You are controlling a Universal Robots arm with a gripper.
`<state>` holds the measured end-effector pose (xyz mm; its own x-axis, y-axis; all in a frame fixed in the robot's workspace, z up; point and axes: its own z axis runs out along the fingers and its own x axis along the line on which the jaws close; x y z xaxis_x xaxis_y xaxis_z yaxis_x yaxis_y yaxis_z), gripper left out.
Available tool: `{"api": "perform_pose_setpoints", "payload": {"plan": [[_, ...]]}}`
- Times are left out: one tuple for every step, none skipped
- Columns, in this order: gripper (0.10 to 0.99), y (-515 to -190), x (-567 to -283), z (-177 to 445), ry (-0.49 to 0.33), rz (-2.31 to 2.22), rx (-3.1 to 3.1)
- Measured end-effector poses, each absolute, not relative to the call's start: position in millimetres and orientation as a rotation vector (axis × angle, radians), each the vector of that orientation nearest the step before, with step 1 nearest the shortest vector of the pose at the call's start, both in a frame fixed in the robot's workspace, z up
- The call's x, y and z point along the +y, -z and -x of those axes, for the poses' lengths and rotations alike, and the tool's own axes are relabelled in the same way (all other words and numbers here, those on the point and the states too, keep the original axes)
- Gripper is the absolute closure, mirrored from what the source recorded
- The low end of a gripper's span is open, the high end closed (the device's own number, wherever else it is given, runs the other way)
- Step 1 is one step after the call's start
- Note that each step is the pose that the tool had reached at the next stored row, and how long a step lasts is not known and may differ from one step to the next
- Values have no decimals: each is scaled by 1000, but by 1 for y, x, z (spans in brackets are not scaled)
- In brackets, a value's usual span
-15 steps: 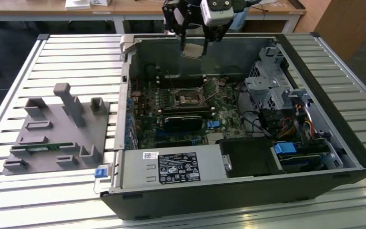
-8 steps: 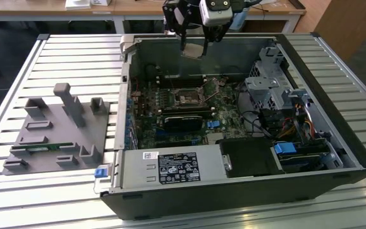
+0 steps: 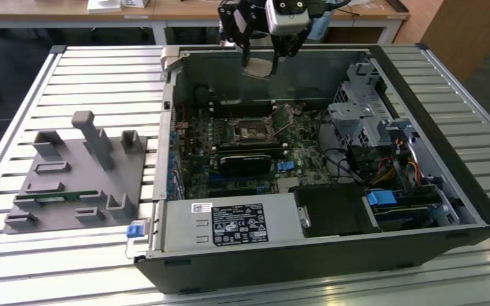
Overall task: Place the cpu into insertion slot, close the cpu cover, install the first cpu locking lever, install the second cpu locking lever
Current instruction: 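Place the cpu into insertion slot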
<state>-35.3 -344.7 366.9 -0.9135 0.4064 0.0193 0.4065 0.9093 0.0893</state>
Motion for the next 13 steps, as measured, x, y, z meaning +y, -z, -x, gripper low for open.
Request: {"api": "perform_pose_setpoints", "payload": {"plan": [[549, -367, -345, 35, 144, 660, -3068], [549, -367, -345, 35, 144, 667, -3067], [549, -367, -345, 35, 144, 674, -3065], [549, -367, -345, 35, 144, 681, -3064], [549, -367, -345, 35, 144, 688, -3063], [549, -367, -345, 35, 144, 694, -3061], [549, -367, -345, 35, 144, 701, -3060], [549, -367, -345, 35, 144, 707, -3059], [549, -367, -345, 35, 144, 713, -3058], [549, -367, -345, 35, 144, 720, -3056], [549, -367, -345, 35, 144, 726, -3055], [549, -367, -345, 35, 144, 733, -3054], [549, -367, -345, 35, 144, 739, -3052]]}}
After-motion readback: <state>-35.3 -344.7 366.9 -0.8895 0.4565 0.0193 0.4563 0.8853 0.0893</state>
